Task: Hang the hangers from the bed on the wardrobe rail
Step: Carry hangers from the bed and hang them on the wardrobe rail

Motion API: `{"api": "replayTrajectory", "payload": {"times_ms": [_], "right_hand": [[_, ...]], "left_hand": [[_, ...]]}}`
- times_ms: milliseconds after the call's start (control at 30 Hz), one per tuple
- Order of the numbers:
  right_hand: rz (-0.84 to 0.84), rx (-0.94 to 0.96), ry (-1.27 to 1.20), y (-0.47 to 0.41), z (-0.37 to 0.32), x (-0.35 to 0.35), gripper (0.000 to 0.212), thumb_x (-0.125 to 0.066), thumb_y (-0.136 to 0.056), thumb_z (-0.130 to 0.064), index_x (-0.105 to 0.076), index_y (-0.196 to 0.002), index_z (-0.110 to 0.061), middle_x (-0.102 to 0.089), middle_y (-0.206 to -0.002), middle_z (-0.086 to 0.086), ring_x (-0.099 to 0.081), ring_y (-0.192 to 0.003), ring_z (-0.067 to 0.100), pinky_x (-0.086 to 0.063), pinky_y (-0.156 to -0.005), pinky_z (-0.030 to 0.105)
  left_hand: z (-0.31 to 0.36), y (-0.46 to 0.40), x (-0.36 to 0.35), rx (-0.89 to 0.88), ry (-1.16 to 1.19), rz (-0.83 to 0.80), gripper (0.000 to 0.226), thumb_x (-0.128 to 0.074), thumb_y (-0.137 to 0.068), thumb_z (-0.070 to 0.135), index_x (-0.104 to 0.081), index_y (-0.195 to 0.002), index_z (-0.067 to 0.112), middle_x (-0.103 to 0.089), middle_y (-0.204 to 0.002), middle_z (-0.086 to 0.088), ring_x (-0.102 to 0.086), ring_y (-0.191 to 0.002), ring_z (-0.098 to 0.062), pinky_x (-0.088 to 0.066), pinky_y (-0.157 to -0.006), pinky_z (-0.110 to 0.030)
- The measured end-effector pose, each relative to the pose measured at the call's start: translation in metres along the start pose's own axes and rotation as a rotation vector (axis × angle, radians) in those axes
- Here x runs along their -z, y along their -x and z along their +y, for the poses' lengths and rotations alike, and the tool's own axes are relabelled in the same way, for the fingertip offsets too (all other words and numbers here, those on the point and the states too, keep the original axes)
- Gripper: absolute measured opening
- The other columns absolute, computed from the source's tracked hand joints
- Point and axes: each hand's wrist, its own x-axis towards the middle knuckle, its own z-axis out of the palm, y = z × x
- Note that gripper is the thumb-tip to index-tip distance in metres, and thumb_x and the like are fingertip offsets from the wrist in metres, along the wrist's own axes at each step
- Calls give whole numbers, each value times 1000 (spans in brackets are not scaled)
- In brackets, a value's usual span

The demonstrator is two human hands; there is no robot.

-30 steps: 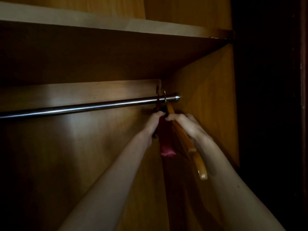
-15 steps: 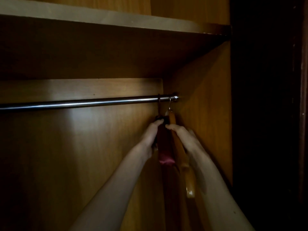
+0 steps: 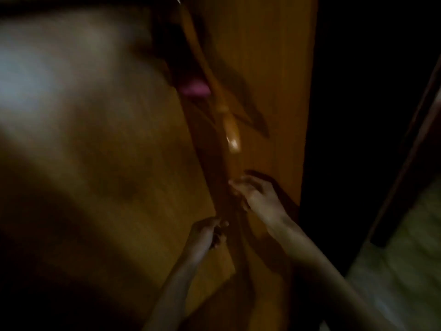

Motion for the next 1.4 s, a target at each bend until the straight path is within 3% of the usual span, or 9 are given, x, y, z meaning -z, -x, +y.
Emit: {"api": "replayTrajectory", "payload": {"times_ms": [133,233,367,600,700,833,1067,1300,1400], "right_hand": [[32,-328,164,45,137,19,16,-58,-100,-18,-73,-106,-18,-70,-85,-3,-56,-50,-3,-41,-47,13],[87,-590,187,103,230,39,23,-57,-99,-17,-74,-111,-8,-72,-85,6,-55,-49,5,-40,-40,15],[229,-879,116,203,333,65,25,-59,-96,-20,-75,-103,-3,-68,-71,4,-56,-48,9,-45,-41,20],[745,-1193,-169,411,433,72,19,-59,-96,-23,-72,-90,-12,-68,-70,2,-61,-52,11,-49,-49,22],[963,-1295,-361,502,461,49,20,-58,-91,-22,-73,-88,-8,-74,-84,17,-66,-63,23,-54,-55,27],[1217,-1332,-604,609,478,10,26,-56,-93,-15,-75,-94,3,-75,-86,21,-62,-58,23,-53,-57,30],[1523,-1343,-950,731,487,-23,26,-59,-95,-17,-73,-96,4,-73,-83,15,-60,-59,22,-49,-54,29],[1642,-1063,-860,785,474,145,20,-59,-98,-21,-71,-101,-6,-70,-80,7,-63,-66,19,-54,-62,32],[1661,-960,-756,817,474,247,19,-58,-96,-20,-73,-100,-9,-71,-81,8,-63,-61,16,-52,-55,27]], "left_hand": [[-113,-6,-59,229,-392,-326,23,-64,-96,30,-74,-85,12,-68,-71,-2,-55,-55,-11,-43,-55,-26],[-180,7,-111,262,-583,-558,17,-58,-99,27,-72,-96,18,-66,-72,4,-56,-56,-6,-41,-48,-15],[-258,39,-179,279,-783,-782,16,-57,-101,16,-68,-89,9,-62,-66,-2,-52,-45,-7,-38,-41,-19],[-344,132,-272,182,-1245,-1177,26,-60,-95,20,-74,-84,0,-74,-78,-17,-61,-58,-20,-48,-57,-26],[-361,191,-319,63,-1433,-1354,27,-57,-96,16,-69,-74,5,-69,-71,-9,-58,-52,-15,-46,-48,-20],[-377,286,-394,-71,-1566,-1549,25,-56,-99,11,-65,-76,8,-63,-64,-5,-53,-49,-13,-40,-36,-15],[-377,435,-511,-313,-1579,-1705,15,-56,-100,13,-69,-93,8,-65,-69,-3,-56,-52,-11,-42,-44,-19],[-369,449,-582,-324,-1672,-1566,16,-58,-100,13,-70,-92,6,-68,-73,-6,-60,-59,-17,-49,-56,-27],[-374,438,-610,-270,-1737,-1456,21,-58,-100,14,-68,-81,10,-66,-69,-3,-59,-53,-14,-45,-49,-24]]}}
